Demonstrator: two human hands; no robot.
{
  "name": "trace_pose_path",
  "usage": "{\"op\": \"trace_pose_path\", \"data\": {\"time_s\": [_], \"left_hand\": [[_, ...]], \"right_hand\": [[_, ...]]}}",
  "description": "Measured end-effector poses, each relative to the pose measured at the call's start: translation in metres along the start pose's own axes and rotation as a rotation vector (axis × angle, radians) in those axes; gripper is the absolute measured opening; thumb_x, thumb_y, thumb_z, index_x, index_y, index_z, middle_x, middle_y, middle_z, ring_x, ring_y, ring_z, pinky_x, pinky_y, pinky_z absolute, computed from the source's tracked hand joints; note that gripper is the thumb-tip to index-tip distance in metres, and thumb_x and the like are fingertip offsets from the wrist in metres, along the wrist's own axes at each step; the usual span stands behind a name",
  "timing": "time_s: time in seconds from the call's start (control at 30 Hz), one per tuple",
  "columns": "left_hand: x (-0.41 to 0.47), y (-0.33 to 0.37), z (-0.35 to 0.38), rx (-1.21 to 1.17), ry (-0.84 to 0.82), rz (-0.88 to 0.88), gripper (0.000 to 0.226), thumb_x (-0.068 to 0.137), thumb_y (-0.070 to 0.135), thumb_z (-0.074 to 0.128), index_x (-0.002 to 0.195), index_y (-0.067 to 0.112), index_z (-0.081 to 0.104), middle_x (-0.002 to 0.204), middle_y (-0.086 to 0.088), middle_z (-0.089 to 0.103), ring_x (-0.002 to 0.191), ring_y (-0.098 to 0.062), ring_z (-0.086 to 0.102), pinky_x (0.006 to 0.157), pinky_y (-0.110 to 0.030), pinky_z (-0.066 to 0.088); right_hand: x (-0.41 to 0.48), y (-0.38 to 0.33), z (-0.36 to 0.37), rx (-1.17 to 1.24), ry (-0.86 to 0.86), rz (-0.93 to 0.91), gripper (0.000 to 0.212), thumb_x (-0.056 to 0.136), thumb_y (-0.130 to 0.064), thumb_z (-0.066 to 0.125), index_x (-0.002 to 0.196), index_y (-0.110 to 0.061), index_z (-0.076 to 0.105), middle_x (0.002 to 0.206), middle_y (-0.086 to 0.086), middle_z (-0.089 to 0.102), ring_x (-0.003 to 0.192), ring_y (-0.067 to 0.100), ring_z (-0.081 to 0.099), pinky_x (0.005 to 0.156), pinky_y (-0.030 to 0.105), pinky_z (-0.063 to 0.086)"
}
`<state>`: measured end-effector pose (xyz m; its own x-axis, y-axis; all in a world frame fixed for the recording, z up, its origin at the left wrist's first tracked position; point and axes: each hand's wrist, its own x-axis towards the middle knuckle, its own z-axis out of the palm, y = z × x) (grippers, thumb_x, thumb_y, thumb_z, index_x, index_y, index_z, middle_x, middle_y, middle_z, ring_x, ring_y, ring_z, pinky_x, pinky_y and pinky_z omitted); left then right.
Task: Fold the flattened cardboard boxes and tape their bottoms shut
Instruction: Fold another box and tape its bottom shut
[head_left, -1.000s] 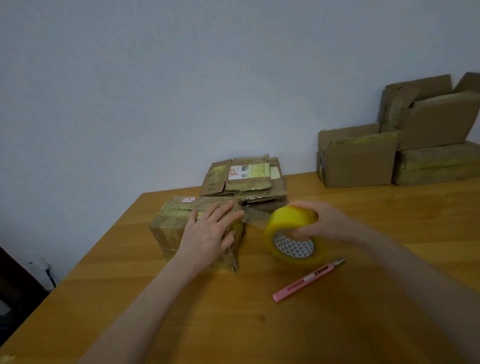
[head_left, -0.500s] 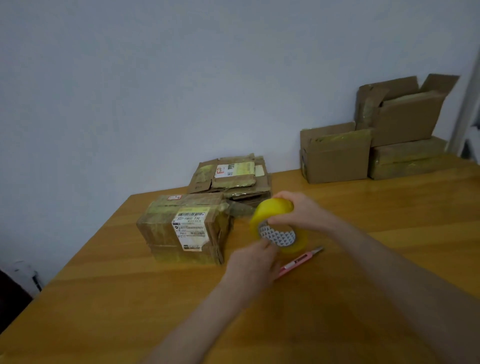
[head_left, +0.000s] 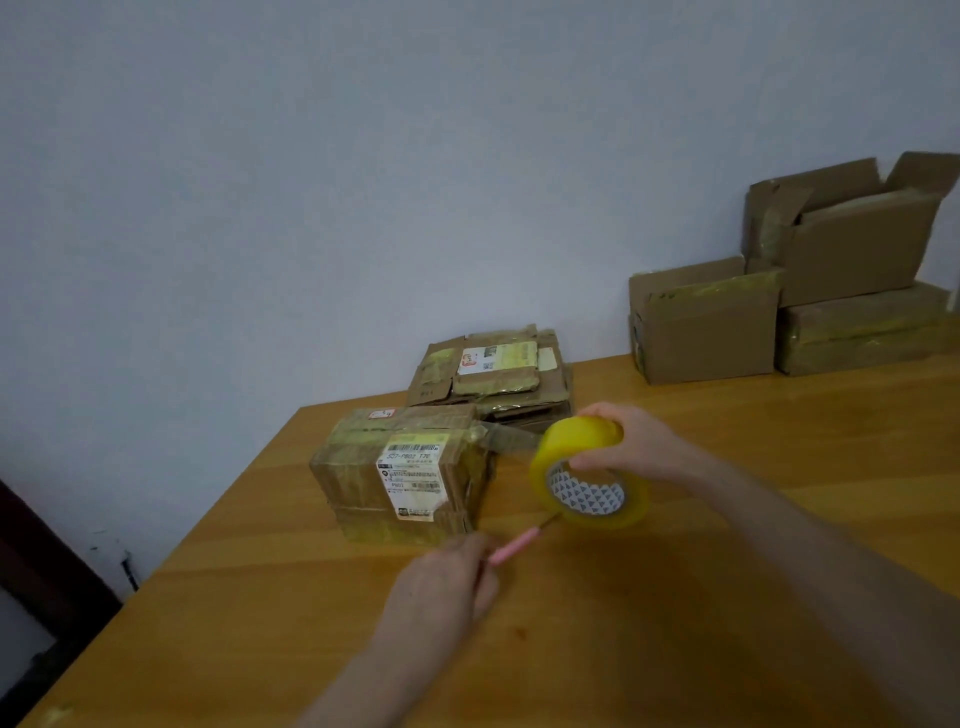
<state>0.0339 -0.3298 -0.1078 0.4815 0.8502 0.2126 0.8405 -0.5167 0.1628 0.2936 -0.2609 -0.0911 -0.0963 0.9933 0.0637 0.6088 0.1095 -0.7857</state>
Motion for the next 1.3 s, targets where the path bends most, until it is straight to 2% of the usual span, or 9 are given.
{"op": "trace_pose_path", "data": {"time_s": [0.13,0.23,0.37,0.67,0.83,0.97,1.07,1.17,1.3], "left_hand": [[0.015,-0.023,-0.045,-0.049,0.296,0.027,0.039,0.091,0.032,0.049,0.127,0.019,0.058,0.091,0.009,0.057,0.068,0.0,0.051,0.063,-0.016,0.048],[0.045,-0.02,-0.054,0.035,0.387,-0.057,0.032,0.095,0.029,0.05,0.12,0.014,0.062,0.091,0.007,0.048,0.063,-0.002,0.043,0.054,-0.01,0.034],[0.083,-0.011,-0.034,0.088,0.324,-0.173,0.028,0.1,0.031,0.04,0.118,0.014,0.052,0.105,0.002,0.054,0.08,-0.009,0.05,0.068,-0.02,0.045],[0.061,-0.045,-0.024,0.012,0.331,-0.03,0.024,0.094,0.01,0.054,0.118,0.012,0.058,0.082,0.006,0.056,0.062,-0.011,0.046,0.05,-0.015,0.029],[0.056,-0.04,-0.038,-0.013,0.387,-0.037,0.027,0.093,0.013,0.053,0.117,0.006,0.06,0.085,0.002,0.056,0.069,-0.007,0.044,0.059,-0.02,0.044],[0.041,-0.032,-0.054,0.103,0.387,-0.018,0.041,0.096,0.018,0.05,0.136,0.013,0.045,0.067,0.011,0.05,0.047,-0.006,0.042,0.04,-0.012,0.023],[0.035,-0.032,-0.047,0.048,0.244,-0.052,0.036,0.102,0.03,0.03,0.137,0.023,0.035,0.078,0.008,0.051,0.06,-0.009,0.05,0.051,-0.023,0.041],[0.036,-0.033,-0.042,0.003,0.194,-0.106,0.042,0.101,0.021,0.034,0.143,0.026,0.034,0.099,0.002,0.053,0.082,-0.015,0.054,0.075,-0.031,0.049],[0.037,-0.031,-0.038,0.007,0.18,-0.097,0.042,0.102,0.022,0.037,0.142,0.036,0.036,0.086,0.0,0.056,0.077,-0.018,0.054,0.074,-0.035,0.049]], "right_hand": [[0.001,0.0,0.001,0.027,0.02,0.018,0.055,0.071,-0.033,0.078,0.117,-0.03,0.048,0.113,-0.003,0.051,0.098,0.015,0.054,0.077,0.032,0.055],[-0.001,-0.002,0.003,0.054,0.032,0.032,0.051,0.072,-0.03,0.078,0.112,-0.033,0.047,0.11,-0.004,0.049,0.098,0.016,0.055,0.073,0.03,0.055],[-0.004,-0.006,0.009,0.086,0.056,0.03,0.05,0.07,-0.03,0.079,0.11,-0.031,0.048,0.106,-0.005,0.054,0.088,0.009,0.056,0.061,0.021,0.05],[-0.013,-0.014,0.025,0.122,0.049,-0.006,0.055,0.069,-0.038,0.079,0.115,-0.025,0.053,0.11,-0.001,0.055,0.097,0.017,0.058,0.078,0.037,0.056],[-0.013,-0.015,0.024,0.114,0.028,0.016,0.049,0.075,-0.034,0.075,0.116,-0.025,0.05,0.109,0.0,0.053,0.092,0.014,0.057,0.067,0.026,0.054],[-0.016,-0.011,0.023,0.146,0.063,0.028,0.043,0.074,-0.034,0.075,0.109,-0.029,0.052,0.104,-0.006,0.053,0.09,0.012,0.057,0.067,0.029,0.056],[-0.019,-0.015,0.022,0.147,0.053,0.008,0.042,0.075,-0.031,0.075,0.11,-0.026,0.052,0.101,-0.008,0.054,0.087,0.01,0.058,0.067,0.028,0.056],[-0.021,-0.017,0.022,0.139,0.039,-0.004,0.044,0.075,-0.031,0.076,0.111,-0.025,0.052,0.102,-0.007,0.055,0.087,0.008,0.057,0.065,0.024,0.053],[-0.024,-0.018,0.019,0.134,0.038,-0.009,0.045,0.074,-0.031,0.076,0.111,-0.025,0.052,0.101,-0.008,0.055,0.087,0.007,0.057,0.065,0.023,0.053]]}}
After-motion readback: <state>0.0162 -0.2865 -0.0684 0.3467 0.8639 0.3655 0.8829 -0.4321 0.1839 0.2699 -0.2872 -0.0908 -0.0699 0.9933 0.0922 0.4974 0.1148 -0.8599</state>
